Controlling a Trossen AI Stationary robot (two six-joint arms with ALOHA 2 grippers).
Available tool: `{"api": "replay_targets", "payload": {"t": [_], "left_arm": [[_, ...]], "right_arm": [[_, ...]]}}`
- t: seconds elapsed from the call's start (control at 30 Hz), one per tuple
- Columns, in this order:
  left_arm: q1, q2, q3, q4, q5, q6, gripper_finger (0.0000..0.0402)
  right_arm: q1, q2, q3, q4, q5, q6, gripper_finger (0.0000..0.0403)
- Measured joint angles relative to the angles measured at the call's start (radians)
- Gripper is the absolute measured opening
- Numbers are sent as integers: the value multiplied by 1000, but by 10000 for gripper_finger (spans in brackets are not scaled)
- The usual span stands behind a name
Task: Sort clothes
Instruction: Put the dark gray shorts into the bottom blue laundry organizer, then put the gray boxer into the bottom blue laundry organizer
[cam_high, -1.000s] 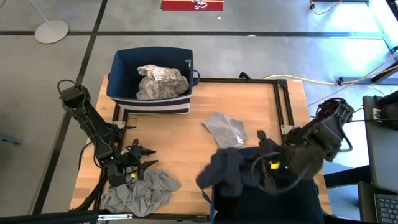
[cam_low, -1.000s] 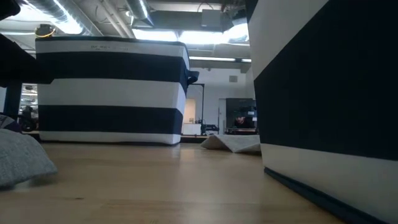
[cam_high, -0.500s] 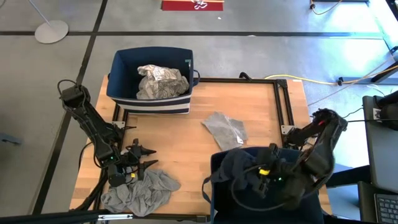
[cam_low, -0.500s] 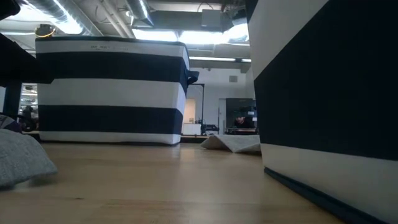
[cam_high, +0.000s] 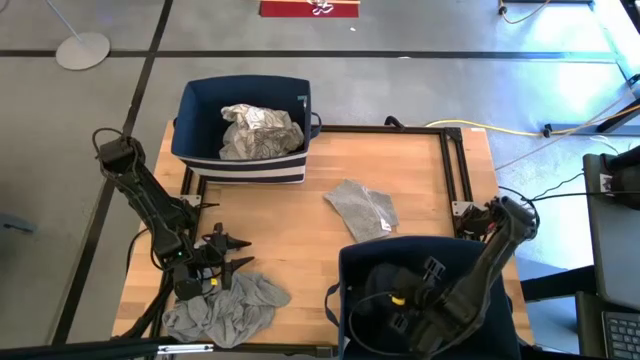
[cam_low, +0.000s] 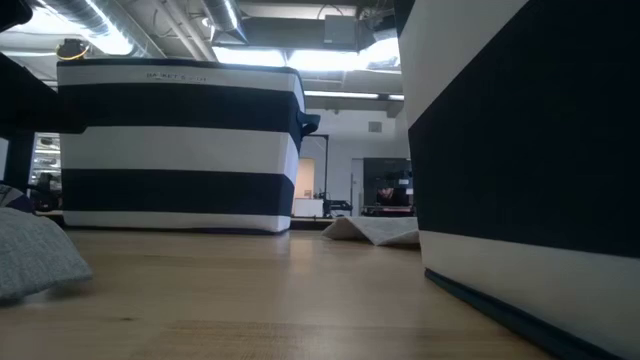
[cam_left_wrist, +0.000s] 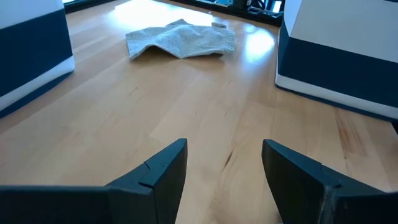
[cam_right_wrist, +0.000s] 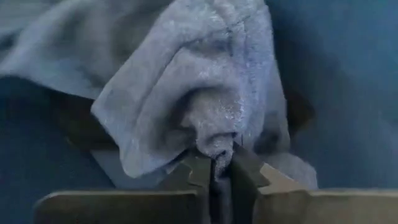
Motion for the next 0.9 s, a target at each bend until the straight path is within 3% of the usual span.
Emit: {"api": "replay_targets", "payload": {"t": [0.5,0.73,0.9], "left_arm": [[0,0,0,0,-21,-7,198],[0,0,0,0,-21,-7,198],[0,0,0,0,-21,1,198]], "right_arm": [[-73,-9,-2,-2,-194,47,187],[-189,-44,111,-2,-271,-96,226],[-281,-55,229,0,-227,-250,229]]}}
